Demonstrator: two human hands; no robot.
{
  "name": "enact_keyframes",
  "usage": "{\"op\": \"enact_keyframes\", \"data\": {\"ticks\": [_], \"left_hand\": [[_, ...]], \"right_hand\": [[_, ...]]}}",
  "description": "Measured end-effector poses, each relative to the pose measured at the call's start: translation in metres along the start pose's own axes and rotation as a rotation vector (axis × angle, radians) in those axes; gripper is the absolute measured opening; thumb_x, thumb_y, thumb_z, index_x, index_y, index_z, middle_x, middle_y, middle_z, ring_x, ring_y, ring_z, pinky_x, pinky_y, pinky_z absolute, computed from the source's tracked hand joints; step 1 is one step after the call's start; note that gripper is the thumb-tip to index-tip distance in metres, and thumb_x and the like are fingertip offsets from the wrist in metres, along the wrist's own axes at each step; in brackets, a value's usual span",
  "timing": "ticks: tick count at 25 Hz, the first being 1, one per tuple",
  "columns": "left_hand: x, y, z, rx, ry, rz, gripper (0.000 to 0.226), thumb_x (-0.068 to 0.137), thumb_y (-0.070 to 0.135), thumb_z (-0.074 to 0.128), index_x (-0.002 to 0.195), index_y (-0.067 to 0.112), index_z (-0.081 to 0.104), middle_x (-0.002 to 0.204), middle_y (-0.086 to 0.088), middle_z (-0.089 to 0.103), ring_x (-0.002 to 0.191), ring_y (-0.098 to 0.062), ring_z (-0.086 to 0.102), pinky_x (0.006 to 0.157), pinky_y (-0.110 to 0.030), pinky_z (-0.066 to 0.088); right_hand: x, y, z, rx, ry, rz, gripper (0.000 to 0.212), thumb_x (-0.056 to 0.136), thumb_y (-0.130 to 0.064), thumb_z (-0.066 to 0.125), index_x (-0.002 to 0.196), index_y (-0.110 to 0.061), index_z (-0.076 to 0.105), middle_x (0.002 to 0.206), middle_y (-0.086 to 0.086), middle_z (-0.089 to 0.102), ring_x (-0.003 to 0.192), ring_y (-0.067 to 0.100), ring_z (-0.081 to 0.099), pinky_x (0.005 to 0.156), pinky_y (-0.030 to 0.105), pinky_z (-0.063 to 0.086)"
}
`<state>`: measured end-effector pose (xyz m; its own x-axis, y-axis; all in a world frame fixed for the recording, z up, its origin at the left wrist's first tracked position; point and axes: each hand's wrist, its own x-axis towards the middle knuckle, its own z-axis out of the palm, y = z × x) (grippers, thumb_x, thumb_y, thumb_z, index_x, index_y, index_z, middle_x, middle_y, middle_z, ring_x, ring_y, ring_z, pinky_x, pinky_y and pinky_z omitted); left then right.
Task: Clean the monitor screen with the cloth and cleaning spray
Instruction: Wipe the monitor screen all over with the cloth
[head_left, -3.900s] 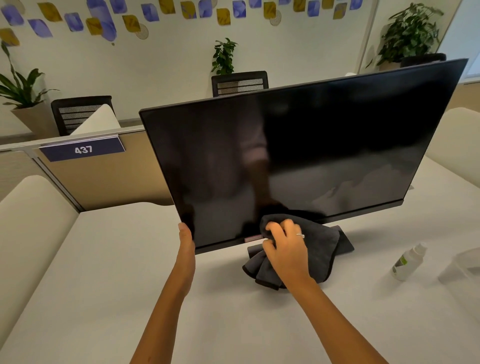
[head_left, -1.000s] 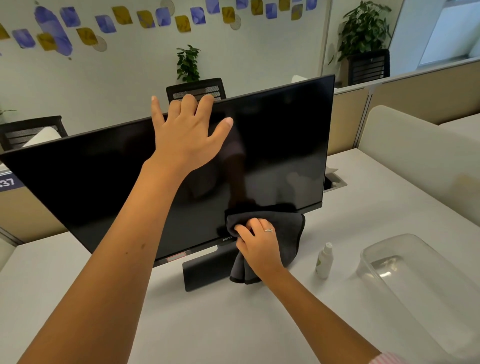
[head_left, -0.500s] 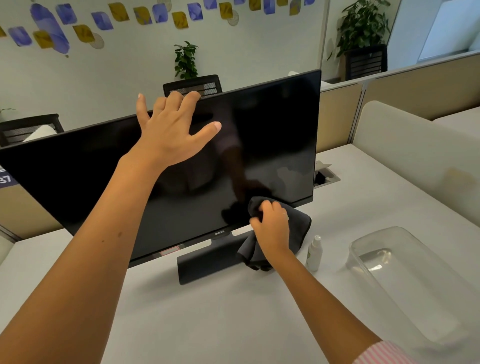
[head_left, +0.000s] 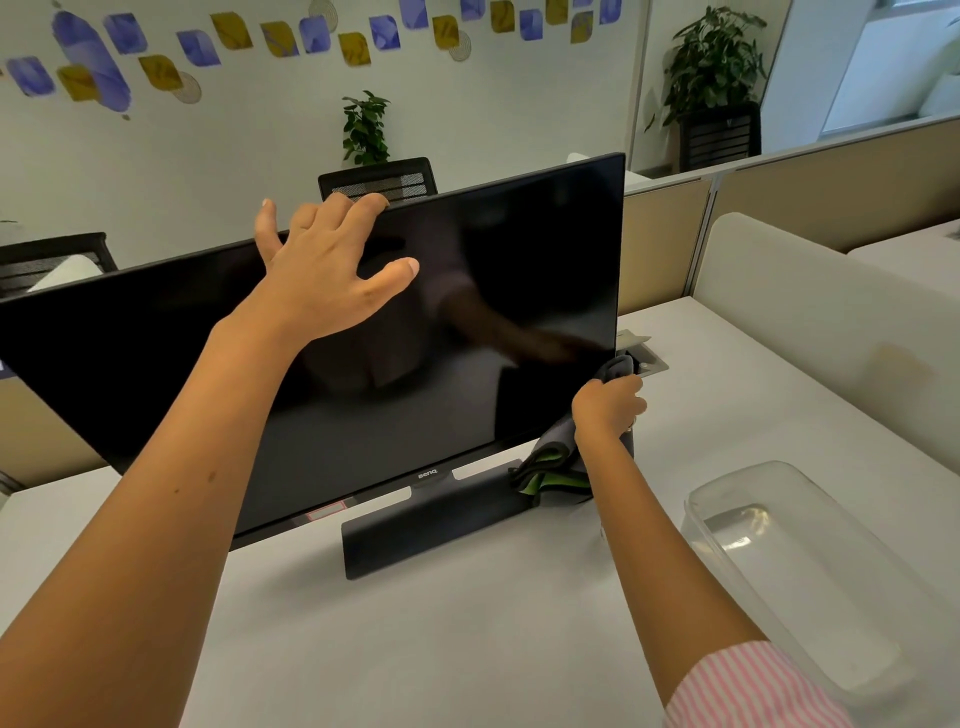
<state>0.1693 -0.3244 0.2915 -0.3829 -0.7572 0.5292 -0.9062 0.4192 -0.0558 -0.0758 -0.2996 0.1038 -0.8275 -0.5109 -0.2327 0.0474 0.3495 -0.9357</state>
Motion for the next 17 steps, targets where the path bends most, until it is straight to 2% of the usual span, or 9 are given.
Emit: {"op": "enact_keyframes", "data": {"ticks": [3,7,10,14,15,17], "left_hand": [[0.002,-0.001,0.0,0.001,-0.015,0.003,0.067,0.081,0.068,0.03,0.136,0.028,0.031,0.129,-0.003,0.046,0.129,-0.033,0.035,0.109,-0.059,-0.003],[0.001,-0.005,0.0,-0.009,-0.013,0.001,0.066,0.082,0.067,0.029,0.135,0.029,0.031,0.129,-0.002,0.046,0.13,-0.033,0.034,0.108,-0.059,-0.005],[0.002,-0.004,0.001,-0.025,-0.009,0.007,0.064,0.083,0.066,0.03,0.135,0.029,0.032,0.129,-0.001,0.046,0.131,-0.032,0.033,0.108,-0.059,-0.005],[0.003,-0.004,0.003,-0.028,-0.001,0.002,0.064,0.082,0.066,0.031,0.134,0.03,0.032,0.128,0.0,0.046,0.131,-0.031,0.033,0.108,-0.059,-0.006],[0.003,-0.005,0.003,-0.025,-0.001,0.0,0.064,0.082,0.066,0.03,0.134,0.03,0.032,0.129,0.0,0.046,0.131,-0.031,0.032,0.108,-0.059,-0.006],[0.003,-0.005,0.004,-0.02,-0.007,0.001,0.064,0.081,0.066,0.03,0.135,0.03,0.031,0.13,0.0,0.045,0.132,-0.03,0.032,0.108,-0.058,-0.006]], "right_hand": [[0.001,0.002,-0.002,0.044,0.015,0.001,0.027,0.095,-0.01,0.045,0.122,-0.005,0.044,0.127,0.023,0.043,0.106,0.038,0.054,0.088,0.042,0.051],[-0.003,0.003,-0.005,0.126,0.05,-0.117,0.026,0.093,-0.01,0.046,0.118,-0.006,0.052,0.121,0.018,0.051,0.101,0.032,0.058,0.084,0.036,0.051],[-0.007,-0.019,-0.01,0.158,0.095,-0.272,0.024,0.091,-0.01,0.046,0.112,-0.005,0.057,0.113,0.016,0.055,0.095,0.028,0.059,0.081,0.034,0.052],[-0.016,-0.073,-0.017,0.207,0.12,-0.521,0.023,0.092,-0.014,0.048,0.111,-0.009,0.059,0.11,0.012,0.057,0.088,0.014,0.053,0.069,0.011,0.042],[-0.017,-0.086,-0.018,0.209,0.125,-0.576,0.023,0.092,-0.014,0.049,0.112,-0.009,0.06,0.11,0.011,0.057,0.088,0.013,0.053,0.068,0.01,0.041],[-0.019,-0.104,-0.019,0.205,0.121,-0.643,0.025,0.092,-0.016,0.051,0.115,-0.011,0.058,0.113,0.011,0.057,0.091,0.013,0.054,0.074,0.015,0.048]]}}
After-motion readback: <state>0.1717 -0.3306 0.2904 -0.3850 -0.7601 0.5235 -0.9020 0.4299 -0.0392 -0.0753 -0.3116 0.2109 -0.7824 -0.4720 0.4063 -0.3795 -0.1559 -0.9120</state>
